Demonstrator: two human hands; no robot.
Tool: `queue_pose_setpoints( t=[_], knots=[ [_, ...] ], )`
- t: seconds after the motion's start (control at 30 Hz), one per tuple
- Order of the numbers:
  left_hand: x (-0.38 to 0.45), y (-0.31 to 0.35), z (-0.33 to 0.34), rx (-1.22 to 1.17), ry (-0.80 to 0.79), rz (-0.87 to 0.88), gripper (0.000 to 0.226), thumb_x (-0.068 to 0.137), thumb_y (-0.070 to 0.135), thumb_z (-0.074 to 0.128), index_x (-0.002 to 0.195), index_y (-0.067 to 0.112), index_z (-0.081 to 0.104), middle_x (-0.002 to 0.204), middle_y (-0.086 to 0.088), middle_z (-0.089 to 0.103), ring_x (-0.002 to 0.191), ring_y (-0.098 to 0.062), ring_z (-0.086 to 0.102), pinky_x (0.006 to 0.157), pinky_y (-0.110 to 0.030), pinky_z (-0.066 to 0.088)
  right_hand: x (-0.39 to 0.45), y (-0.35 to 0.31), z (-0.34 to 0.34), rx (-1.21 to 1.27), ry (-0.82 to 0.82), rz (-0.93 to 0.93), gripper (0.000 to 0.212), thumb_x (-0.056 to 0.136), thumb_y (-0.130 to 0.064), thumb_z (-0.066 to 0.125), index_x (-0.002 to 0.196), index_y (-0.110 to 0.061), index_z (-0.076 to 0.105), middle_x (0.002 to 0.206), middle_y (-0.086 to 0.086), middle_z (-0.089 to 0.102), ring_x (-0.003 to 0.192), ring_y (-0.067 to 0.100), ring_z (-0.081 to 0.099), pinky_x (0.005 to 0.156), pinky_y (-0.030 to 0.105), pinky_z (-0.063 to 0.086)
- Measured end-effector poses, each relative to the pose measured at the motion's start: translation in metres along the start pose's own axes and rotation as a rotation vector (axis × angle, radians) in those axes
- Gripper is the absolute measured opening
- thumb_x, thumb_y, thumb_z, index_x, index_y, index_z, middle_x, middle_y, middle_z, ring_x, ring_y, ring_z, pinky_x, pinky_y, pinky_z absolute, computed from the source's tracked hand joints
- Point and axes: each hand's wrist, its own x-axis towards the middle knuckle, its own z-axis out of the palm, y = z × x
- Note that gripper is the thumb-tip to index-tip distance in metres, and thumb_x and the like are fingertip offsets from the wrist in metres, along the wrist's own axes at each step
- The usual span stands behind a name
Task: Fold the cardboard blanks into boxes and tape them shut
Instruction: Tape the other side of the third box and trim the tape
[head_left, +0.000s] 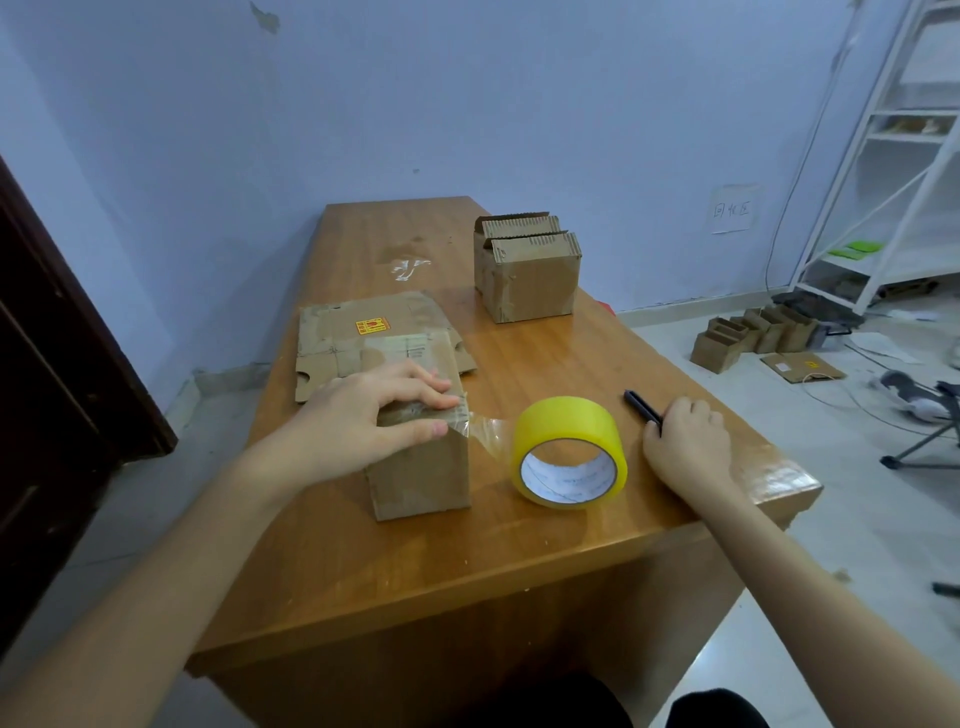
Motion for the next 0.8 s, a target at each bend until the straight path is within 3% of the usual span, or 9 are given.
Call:
queue_pose_setpoints(
  t=[0.13,0.23,0.3,0.4,0.5,0.57,0.67,0.7,0.8],
  knots=[
    [-0.001,0.000,0.000,0.017,-0.006,0.010,0.043,0.070,0.069,0.049,0.107,0.051,0.061,0.121,0.035,0.052,0.119,0.014,0.042,0.104,-0.038,0.039,-0.006,-0.015,-0.012,-0.105,-0.009,-0.008,0.029,0.092,-0.022,0.048,0.111,0.000,0.047,0.125,0.020,0.042,0.118,0.036,0.038,0.095,0.040,0.030],
    [-0.002,0.001,0.001,0.024,0.007,0.014,0.048,0.069,0.070,0.046,0.109,0.048,0.062,0.122,0.033,0.052,0.119,0.016,0.040,0.103,-0.037,0.039,-0.012,-0.045,-0.051,0.079,0.162,-0.276,0.041,0.089,-0.019,0.053,0.125,0.000,0.048,0.126,0.018,0.044,0.116,0.036,0.042,0.093,0.040,0.032],
    [-0.002,0.001,0.001,0.019,0.008,0.010,0.048,0.069,0.070,0.046,0.109,0.048,0.062,0.122,0.033,0.052,0.119,0.015,0.040,0.103,-0.036,0.039,-0.025,-0.074,-0.088,0.252,0.004,-0.539,0.038,0.093,-0.023,0.049,0.129,-0.010,0.052,0.124,0.010,0.052,0.114,0.028,0.050,0.092,0.037,0.040],
    [-0.003,0.001,0.002,0.016,0.011,0.011,0.047,0.069,0.070,0.046,0.108,0.049,0.062,0.122,0.032,0.052,0.119,0.012,0.042,0.103,-0.036,0.039,-0.045,-0.117,-0.113,0.015,-0.401,-0.786,0.037,0.097,-0.037,0.045,0.127,-0.020,0.059,0.123,0.001,0.059,0.111,0.019,0.055,0.094,0.032,0.044],
    [-0.003,0.002,0.002,0.028,0.012,0.007,0.045,0.069,0.071,0.045,0.107,0.052,0.060,0.122,0.033,0.052,0.118,0.013,0.041,0.104,-0.037,0.038,-0.043,-0.141,-0.106,-0.250,-0.605,-0.751,0.043,0.094,-0.047,0.048,0.131,-0.026,0.056,0.127,-0.001,0.057,0.115,0.021,0.053,0.093,0.031,0.041],
    [-0.003,0.002,0.002,0.024,0.014,0.001,0.046,0.068,0.072,0.045,0.107,0.051,0.061,0.122,0.033,0.052,0.118,0.015,0.040,0.104,-0.035,0.037,-0.035,-0.143,-0.100,-0.290,-0.693,-0.720,0.041,0.091,-0.046,0.053,0.128,-0.029,0.059,0.125,-0.006,0.058,0.116,0.019,0.052,0.098,0.032,0.041],
    [-0.004,0.003,0.002,0.018,0.024,-0.003,0.043,0.071,0.068,0.051,0.107,0.048,0.062,0.121,0.034,0.052,0.118,0.014,0.042,0.105,-0.032,0.036,-0.022,-0.134,-0.095,-0.149,-0.796,-0.707,0.024,0.088,-0.040,0.061,0.109,-0.031,0.069,0.086,-0.018,0.066,0.092,0.015,0.065,0.100,0.034,0.045],
    [-0.004,0.003,0.003,0.017,0.028,-0.005,0.040,0.073,0.064,0.054,0.108,0.047,0.063,0.121,0.033,0.052,0.119,0.013,0.042,0.105,-0.032,0.036,-0.020,-0.131,-0.092,-0.084,-0.816,-0.693,0.020,0.088,-0.038,0.062,0.104,-0.029,0.070,0.078,-0.017,0.066,0.081,0.017,0.070,0.095,0.034,0.049],
    [-0.004,0.002,0.003,0.012,0.036,-0.003,0.039,0.073,0.063,0.054,0.108,0.047,0.063,0.121,0.032,0.053,0.119,0.013,0.042,0.106,-0.033,0.035,-0.018,-0.120,-0.088,0.088,-0.824,-0.616,0.018,0.090,-0.030,0.063,0.102,-0.018,0.068,0.087,0.001,0.068,0.063,0.021,0.070,0.063,0.031,0.059]
  ],
)
